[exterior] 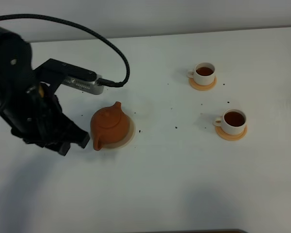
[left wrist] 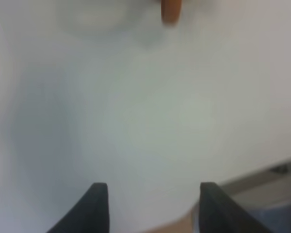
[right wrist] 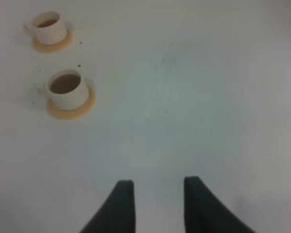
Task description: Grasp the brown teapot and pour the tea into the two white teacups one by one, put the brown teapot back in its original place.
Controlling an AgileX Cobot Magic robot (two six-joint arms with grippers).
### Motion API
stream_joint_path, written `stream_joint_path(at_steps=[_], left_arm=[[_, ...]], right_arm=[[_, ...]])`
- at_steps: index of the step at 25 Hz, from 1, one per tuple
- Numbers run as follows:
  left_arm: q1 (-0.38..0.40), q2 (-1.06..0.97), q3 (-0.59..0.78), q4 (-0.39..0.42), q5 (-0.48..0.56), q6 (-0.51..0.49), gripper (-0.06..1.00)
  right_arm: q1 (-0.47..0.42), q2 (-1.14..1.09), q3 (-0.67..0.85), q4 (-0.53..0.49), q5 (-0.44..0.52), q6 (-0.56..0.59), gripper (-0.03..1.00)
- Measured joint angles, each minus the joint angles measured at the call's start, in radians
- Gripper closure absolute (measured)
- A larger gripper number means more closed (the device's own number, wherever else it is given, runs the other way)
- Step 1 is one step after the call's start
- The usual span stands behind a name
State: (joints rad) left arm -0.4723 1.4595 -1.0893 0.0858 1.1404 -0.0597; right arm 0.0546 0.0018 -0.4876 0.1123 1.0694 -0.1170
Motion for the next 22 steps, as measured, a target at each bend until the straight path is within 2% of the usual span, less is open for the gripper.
stream_joint_path(at_steps=[6,12,17,22], left_arm=[[0.0,-0.299,0.222,0.0,0.016,0.0,0.53],[0.0,-0.613,0.455,-0.011,-0.062,0.0,0.53],[0.0,-0.789,0.56,-0.015,-0.067,0.0,0.53],[0.0,-0.863,0.575,-0.019,-0.069,0.0,0.53]], right_arm=[[0.0,0.0,0.0,0.0,0.0,0.0,0.73],[0.0,0.0,0.0,0.0,0.0,0.0,0.73],[0.0,0.0,0.0,0.0,0.0,0.0,0.73],[0.0,0.0,0.0,0.0,0.0,0.0,0.73]])
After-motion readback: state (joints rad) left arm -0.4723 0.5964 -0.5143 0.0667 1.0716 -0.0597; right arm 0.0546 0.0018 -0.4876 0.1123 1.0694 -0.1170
